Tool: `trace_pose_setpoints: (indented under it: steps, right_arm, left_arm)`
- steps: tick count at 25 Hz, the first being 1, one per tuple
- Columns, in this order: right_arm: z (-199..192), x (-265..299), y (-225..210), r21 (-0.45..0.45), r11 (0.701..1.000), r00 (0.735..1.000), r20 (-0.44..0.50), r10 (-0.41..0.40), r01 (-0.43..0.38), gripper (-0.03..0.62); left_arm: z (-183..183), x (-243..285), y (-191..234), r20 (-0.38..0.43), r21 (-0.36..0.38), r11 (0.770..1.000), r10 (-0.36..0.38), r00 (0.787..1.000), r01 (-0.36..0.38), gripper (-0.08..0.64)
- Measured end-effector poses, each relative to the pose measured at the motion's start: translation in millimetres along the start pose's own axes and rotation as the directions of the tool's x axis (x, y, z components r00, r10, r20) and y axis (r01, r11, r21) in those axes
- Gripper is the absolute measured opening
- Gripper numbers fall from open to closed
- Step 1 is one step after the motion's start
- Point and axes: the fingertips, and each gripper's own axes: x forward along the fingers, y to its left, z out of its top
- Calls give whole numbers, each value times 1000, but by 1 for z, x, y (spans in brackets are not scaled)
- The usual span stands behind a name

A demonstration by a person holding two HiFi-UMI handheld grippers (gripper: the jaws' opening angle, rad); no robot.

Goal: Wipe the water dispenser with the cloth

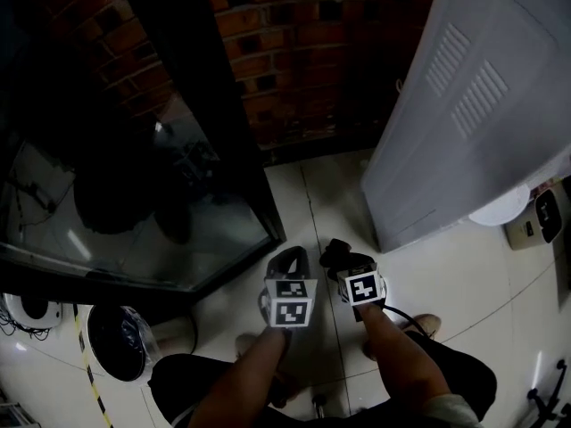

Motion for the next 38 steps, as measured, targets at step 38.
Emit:
trace_pose_setpoints:
  steps: [38]
  right_arm:
    - [392, -459, -8, 231, 855, 286, 875, -391, 464, 46]
  left_arm:
    - [354, -204, -57, 596, 231, 972, -104, 797, -46, 0]
